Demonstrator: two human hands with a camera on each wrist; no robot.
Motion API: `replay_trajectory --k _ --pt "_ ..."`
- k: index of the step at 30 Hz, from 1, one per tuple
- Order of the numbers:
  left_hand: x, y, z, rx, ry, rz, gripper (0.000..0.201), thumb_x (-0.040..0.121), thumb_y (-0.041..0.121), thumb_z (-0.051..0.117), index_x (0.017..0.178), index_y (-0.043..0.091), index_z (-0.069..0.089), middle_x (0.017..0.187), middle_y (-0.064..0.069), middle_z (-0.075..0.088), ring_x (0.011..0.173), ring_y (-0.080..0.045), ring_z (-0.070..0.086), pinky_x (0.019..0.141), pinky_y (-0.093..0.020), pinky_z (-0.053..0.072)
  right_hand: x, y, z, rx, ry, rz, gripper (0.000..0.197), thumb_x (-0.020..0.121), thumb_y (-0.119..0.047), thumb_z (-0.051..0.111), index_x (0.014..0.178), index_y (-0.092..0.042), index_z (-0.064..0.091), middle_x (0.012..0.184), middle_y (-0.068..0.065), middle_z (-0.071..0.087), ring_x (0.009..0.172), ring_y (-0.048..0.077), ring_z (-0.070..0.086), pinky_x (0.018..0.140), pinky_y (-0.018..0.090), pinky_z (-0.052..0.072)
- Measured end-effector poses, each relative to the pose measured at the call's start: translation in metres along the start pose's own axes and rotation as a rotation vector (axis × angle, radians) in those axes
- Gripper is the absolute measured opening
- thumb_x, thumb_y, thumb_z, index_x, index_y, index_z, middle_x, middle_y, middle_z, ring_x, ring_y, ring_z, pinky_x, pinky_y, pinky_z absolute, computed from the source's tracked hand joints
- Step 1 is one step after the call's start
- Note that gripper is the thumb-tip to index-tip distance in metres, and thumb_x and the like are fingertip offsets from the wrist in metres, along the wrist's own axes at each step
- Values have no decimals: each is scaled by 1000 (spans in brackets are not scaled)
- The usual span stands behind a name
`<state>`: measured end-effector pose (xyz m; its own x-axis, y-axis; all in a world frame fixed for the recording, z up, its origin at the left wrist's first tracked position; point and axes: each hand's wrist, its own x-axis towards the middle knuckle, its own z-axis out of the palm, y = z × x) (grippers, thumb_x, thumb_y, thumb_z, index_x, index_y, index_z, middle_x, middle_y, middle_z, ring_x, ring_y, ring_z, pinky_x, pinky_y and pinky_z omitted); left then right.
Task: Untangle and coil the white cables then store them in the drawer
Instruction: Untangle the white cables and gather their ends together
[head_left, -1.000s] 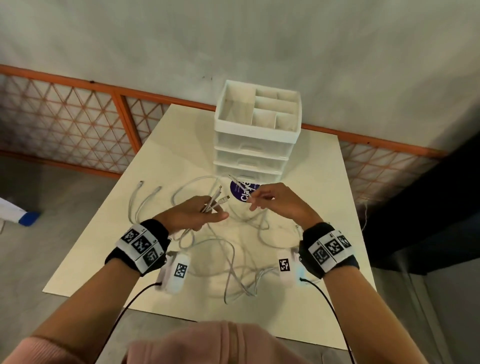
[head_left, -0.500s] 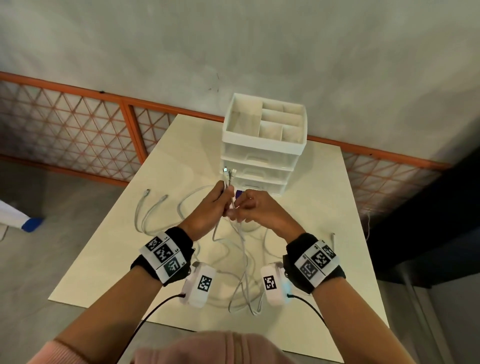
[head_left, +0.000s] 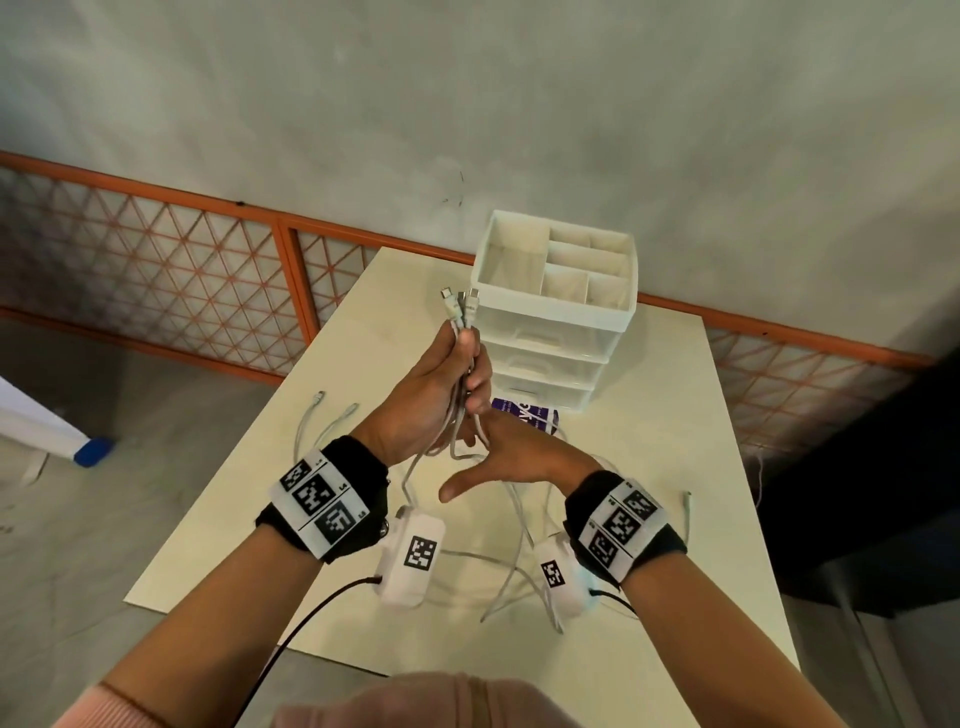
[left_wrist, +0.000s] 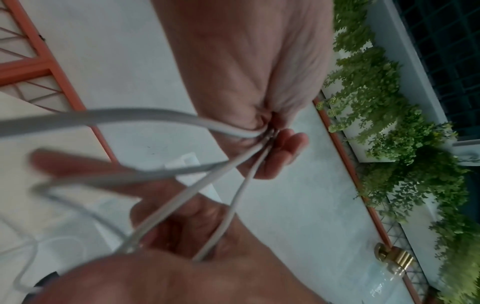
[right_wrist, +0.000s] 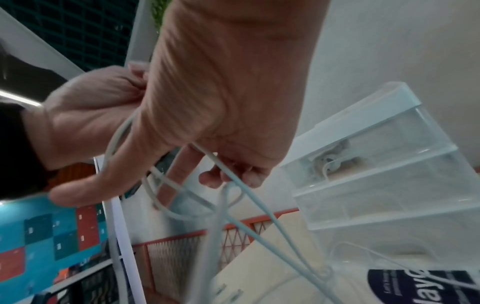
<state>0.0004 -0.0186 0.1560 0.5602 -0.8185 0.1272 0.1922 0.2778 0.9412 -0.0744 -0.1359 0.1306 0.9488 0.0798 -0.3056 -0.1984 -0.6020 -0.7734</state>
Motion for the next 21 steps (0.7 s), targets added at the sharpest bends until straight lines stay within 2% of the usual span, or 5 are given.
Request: replay_trajectory --k 3,6,10,17,21 --pt "2 -3 1 34 1 5 27 103 28 21 82 16 32 64 5 36 52 -8 38 57 -21 38 4 -6 3 36 99 -40 68 68 -44 81 124 -25 48 111 -14 57 104 -1 53 91 12 41" --pt "4 -2 1 83 -22 21 25 100 34 25 82 18 32 64 5 36 54 -8 37 59 -22 38 14 -4 7 95 136 -31 34 75 -41 74 105 -29 64 104 -5 69 99 7 63 93 25 48" --pt "1 7 -3 119 -38 51 24 98 35 26 81 19 32 63 6 30 52 -9 28 54 -20 33 19 10 6 -17 157 -53 9 85 -24 66 86 -16 69 80 -6 58 66 0 53 65 14 41" --pt "-6 23 -23 35 58 -12 32 98 37 33 71 20 30 55 9 22 45 -6 14 43 -21 13 14 70 -17 -196 412 47 17 81 -22 73 78 -10 63 87 3 37 73 15 42 59 10 34" --pt "-12 10 -23 523 181 -4 34 83 38 69 70 17 45 50 11 27 45 -7 21 42 -16 20 7 62 -32 -164 524 39 31 71 -22 82 87 -1 66 90 2 41 78 15 44 62 5 37"
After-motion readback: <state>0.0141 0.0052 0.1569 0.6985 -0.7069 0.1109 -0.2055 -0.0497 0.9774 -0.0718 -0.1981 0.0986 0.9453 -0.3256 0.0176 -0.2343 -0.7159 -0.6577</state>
